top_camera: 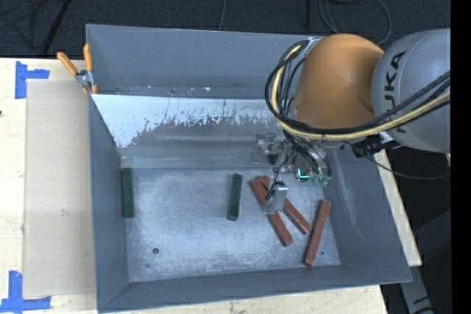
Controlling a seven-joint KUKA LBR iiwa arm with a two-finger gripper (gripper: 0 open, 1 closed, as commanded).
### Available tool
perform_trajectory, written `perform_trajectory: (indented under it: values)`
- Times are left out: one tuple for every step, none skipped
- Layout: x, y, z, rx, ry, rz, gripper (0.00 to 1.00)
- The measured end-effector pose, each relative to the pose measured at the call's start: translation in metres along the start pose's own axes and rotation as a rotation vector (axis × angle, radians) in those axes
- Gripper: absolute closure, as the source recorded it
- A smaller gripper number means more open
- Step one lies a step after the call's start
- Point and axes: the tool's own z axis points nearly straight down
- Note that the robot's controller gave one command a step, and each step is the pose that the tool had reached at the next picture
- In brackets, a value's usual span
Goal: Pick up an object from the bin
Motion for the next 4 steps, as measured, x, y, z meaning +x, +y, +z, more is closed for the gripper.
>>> perform_trajectory:
  values:
    - [-0.035, 0.004, 0.125, 0.000, -0.002, -0.123, 0.00]
    - [-0.033, 0.023, 0.128, 0.001, -0.007, -0.518, 0.00]
    - [-0.048, 0.025, 0.127, 0.003, -0.010, -0.762, 0.00]
    - [-0.048, 0.025, 0.126, 0.001, -0.010, -0.758, 1.00]
